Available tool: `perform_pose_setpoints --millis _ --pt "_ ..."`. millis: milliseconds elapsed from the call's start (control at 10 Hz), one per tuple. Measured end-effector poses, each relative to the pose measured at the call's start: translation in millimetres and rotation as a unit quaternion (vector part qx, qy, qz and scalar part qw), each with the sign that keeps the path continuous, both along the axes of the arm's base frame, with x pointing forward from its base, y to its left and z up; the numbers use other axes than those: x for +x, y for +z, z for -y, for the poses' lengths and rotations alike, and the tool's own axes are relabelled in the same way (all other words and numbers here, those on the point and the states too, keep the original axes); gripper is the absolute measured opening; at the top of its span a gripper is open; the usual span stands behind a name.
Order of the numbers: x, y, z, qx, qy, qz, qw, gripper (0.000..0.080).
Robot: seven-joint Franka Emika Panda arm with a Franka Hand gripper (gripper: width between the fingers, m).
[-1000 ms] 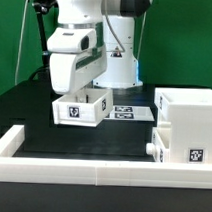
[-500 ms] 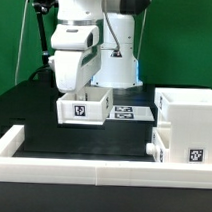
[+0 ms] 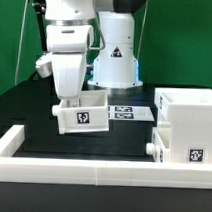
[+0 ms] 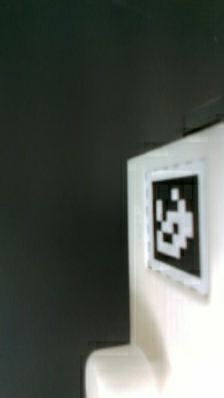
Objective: Assemble drawer
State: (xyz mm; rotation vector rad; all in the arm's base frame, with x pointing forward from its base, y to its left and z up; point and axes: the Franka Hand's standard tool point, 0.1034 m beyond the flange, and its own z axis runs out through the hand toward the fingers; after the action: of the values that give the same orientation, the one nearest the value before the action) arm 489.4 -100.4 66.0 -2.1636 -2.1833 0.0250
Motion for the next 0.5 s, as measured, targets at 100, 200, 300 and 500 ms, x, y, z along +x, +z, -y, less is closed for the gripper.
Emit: perform_pose_setpoints --millis 100,200,300,500 --pt "9.9 5.8 -2.3 -0.001 0.004 0.01 1.0 0.0045" --pt "7.7 4.3 -1.9 -0.001 0.002 0.008 1.0 0.0045" --pt "7.2 3.4 -1.4 -0.001 0.001 0.007 1.0 0.0045" --pt "6.9 2.9 -1.3 0.0 0.001 0.007 1.0 0.0045"
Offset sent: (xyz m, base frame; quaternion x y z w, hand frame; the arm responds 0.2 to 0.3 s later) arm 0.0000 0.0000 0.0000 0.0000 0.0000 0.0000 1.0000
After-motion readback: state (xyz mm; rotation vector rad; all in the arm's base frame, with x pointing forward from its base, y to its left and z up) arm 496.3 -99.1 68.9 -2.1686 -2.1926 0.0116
